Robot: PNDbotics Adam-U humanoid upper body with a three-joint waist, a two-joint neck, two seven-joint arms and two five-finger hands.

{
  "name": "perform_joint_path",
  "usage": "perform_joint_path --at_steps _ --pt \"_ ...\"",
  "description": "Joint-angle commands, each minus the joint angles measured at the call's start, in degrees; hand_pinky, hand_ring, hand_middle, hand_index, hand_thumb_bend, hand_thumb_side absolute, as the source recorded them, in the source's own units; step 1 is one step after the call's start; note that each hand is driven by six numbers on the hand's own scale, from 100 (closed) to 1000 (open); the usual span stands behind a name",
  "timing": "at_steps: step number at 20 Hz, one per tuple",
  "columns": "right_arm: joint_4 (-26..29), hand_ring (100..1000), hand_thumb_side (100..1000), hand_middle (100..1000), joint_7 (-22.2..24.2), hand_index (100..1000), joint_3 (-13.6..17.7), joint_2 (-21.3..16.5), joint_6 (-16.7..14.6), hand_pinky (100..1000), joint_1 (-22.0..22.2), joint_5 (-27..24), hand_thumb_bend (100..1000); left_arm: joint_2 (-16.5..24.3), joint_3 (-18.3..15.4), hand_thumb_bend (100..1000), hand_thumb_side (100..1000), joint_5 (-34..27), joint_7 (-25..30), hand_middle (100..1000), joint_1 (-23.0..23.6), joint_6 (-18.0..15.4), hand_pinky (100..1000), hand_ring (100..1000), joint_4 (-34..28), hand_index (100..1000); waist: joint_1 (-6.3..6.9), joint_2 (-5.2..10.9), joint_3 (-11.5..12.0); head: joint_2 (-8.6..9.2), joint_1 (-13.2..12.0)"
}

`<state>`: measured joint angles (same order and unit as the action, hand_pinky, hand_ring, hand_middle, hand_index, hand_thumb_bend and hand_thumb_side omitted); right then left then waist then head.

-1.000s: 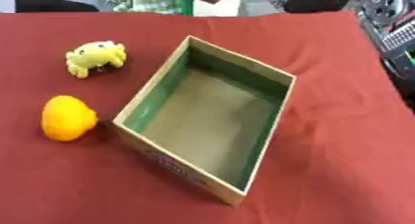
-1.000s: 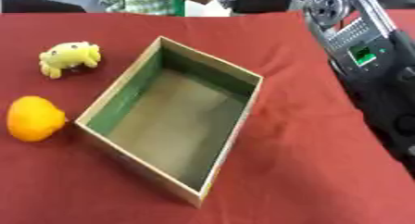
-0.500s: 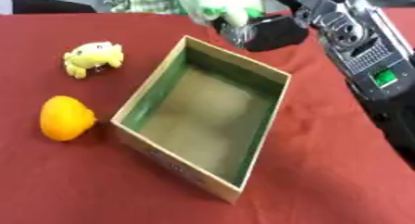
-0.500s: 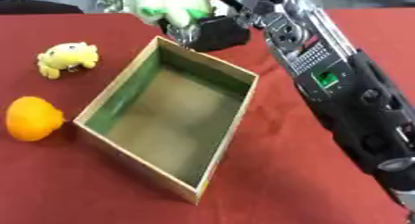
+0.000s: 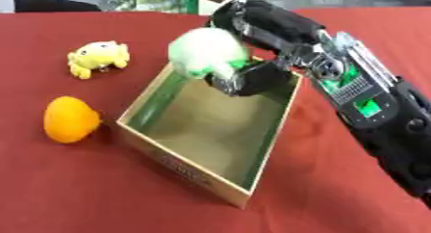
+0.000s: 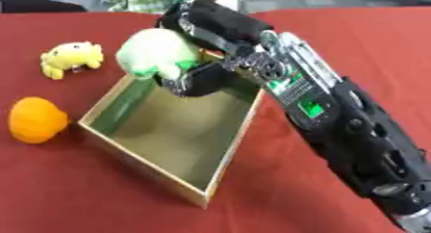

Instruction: Pick up objects on the table and place them in the box.

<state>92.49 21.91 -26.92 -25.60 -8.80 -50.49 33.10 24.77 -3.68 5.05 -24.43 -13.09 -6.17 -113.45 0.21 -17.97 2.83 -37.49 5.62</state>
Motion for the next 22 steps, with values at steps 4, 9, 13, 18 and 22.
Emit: perform_joint_path --at_steps 4,9,13,18,22 --pt "-5.0 605 464 590 3.7 699 -2.0 0.8 -2.9 482 -0.3 4.8 100 1.7 -0.2 100 550 -0.3 0.0 724 -0.4 -0.2 562 549 -1.1 737 0.08 1.10 0.3 -0.28 0.2" --pt "-8.0 752 533 752 9.0 807 -2.4 1.6 -5.0 609 0.0 7.1 100 1.7 -0.2 100 550 -0.3 0.0 724 -0.5 -0.1 561 549 -1.1 737 0.02 1.08 0.5 -0.30 0.2" --pt "-8.1 900 654 858 15.0 926 -2.1 1.9 -6.6 800 -0.4 7.1 100 1.6 -0.2 100 552 -0.4 0.1 724 -0.5 -0.1 561 549 -1.1 736 -0.06 1.15 0.4 -0.31 0.2" --pt "-7.3 1000 656 957 21.6 1000 -1.2 2.1 -8.0 935 -1.4 8.0 790 1.6 -0.2 100 553 -0.5 0.1 724 -0.4 0.0 561 549 -1.1 737 -0.13 1.34 0.4 -0.24 0.4" --pt "-6.5 1000 681 979 23.8 1000 0.0 2.5 -8.4 957 -1.9 8.0 866 1.6 -0.2 100 554 -0.5 0.1 724 -0.3 0.0 561 549 -1.1 737 -0.19 1.58 0.3 -0.16 0.5"
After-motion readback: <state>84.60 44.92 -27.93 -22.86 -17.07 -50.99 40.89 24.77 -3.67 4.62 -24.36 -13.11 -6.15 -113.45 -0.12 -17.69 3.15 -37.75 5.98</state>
